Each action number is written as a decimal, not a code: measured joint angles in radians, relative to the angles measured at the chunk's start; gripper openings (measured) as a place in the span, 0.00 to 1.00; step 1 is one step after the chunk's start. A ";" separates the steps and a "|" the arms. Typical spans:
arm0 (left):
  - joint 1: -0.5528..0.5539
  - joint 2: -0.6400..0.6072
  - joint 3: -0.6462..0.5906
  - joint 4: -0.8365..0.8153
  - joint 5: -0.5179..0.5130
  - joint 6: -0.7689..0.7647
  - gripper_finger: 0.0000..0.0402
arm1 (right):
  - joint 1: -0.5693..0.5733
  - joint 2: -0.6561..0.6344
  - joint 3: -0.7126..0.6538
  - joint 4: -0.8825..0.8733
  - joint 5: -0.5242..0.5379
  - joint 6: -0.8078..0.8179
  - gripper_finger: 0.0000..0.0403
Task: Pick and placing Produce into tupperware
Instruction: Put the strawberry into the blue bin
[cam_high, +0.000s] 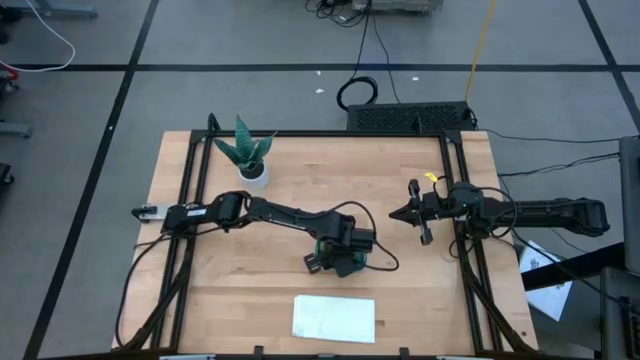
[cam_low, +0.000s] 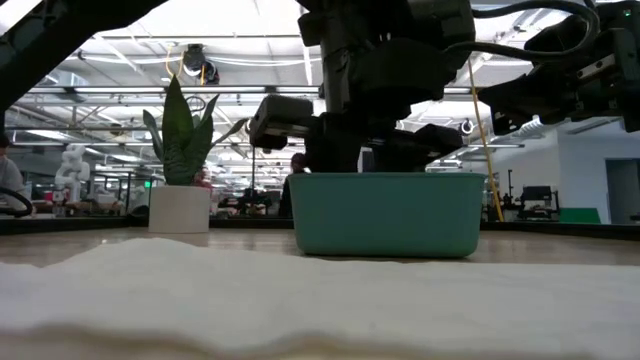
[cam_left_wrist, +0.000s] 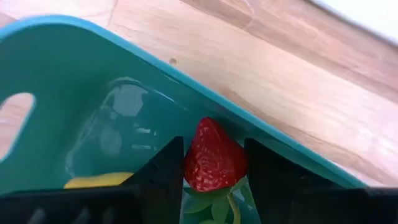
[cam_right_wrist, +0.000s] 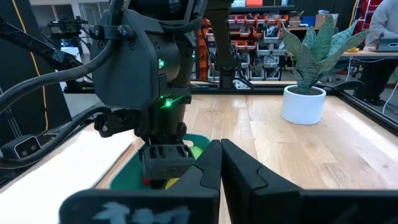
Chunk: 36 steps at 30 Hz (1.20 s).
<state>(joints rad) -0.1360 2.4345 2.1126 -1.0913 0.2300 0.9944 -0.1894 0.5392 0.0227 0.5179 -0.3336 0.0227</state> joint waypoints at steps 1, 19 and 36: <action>0.000 0.000 -0.008 0.004 0.000 0.009 0.34 | 0.000 0.000 0.000 0.000 0.000 0.000 0.00; 0.000 -0.001 -0.049 0.046 -0.048 0.010 0.47 | 0.000 0.000 0.000 0.000 0.000 0.003 0.00; -0.002 0.004 -0.015 0.018 -0.073 -0.029 0.49 | 0.000 0.000 0.000 0.000 0.000 0.004 0.00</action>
<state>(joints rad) -0.1381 2.4385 2.0973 -1.0734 0.1571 0.9658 -0.1894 0.5392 0.0229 0.5179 -0.3340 0.0263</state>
